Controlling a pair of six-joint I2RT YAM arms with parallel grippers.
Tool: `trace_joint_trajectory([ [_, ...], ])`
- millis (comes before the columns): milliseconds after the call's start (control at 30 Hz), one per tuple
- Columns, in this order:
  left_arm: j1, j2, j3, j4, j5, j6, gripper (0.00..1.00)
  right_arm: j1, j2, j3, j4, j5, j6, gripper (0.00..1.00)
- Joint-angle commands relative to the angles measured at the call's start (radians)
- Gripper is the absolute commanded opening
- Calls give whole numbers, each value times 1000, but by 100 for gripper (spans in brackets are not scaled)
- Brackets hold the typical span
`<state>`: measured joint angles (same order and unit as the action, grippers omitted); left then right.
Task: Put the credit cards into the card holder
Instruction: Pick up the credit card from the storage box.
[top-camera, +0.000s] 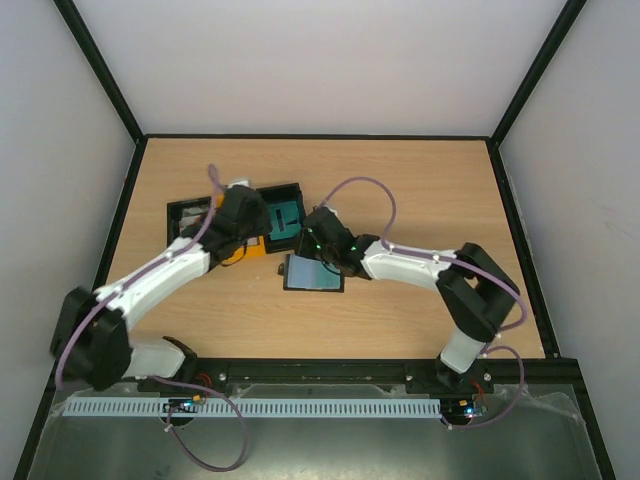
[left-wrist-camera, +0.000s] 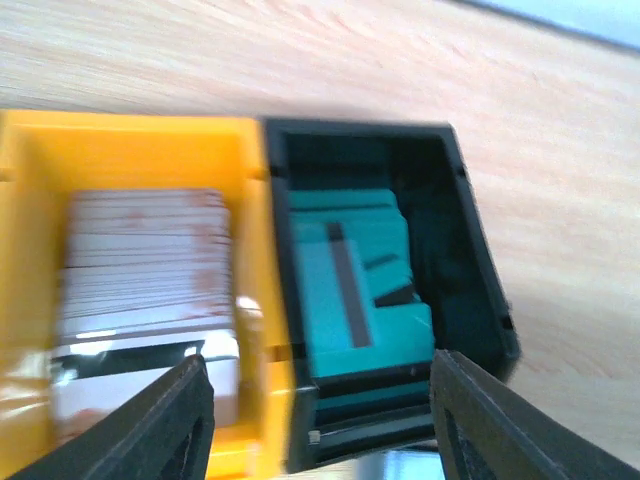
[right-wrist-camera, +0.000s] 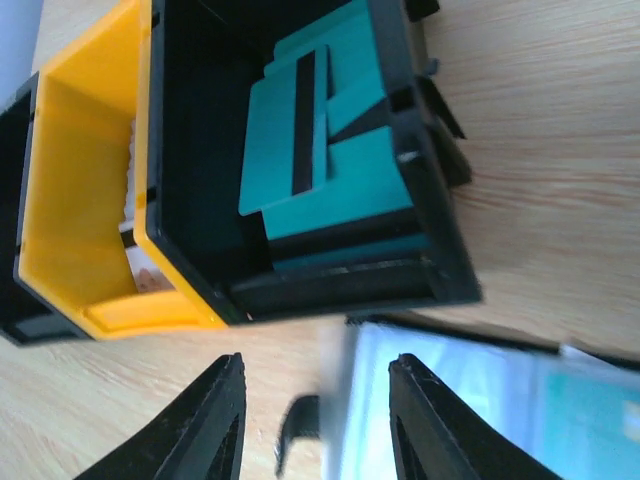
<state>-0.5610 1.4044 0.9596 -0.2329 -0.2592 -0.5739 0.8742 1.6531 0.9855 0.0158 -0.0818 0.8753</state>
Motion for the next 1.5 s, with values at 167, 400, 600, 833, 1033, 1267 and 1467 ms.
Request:
trace_joint_trajectory([
  [167, 136, -436, -247, -71, -43, -175, 67, 22, 217, 252, -49, 123, 76, 42],
  [400, 166, -606, -305, -162, -23, -174, 70, 40, 325, 357, -130, 256, 86, 41],
  [600, 170, -638, -309, -175, -12, -160, 67, 45, 390, 416, -143, 291, 87, 43],
  [833, 171, -640, -311, -188, 8, -152, 66, 58, 438, 479, -165, 325, 81, 43],
  [1033, 171, -641, -329, -189, 23, -160, 64, 60, 485, 521, -201, 342, 103, 43],
  [1267, 171, -650, -323, -190, 26, -151, 64, 60, 524, 582, -264, 378, 123, 43],
  [1467, 171, -684, -322, -211, -11, -157, 67, 60, 574, 649, -287, 322, 136, 43],
])
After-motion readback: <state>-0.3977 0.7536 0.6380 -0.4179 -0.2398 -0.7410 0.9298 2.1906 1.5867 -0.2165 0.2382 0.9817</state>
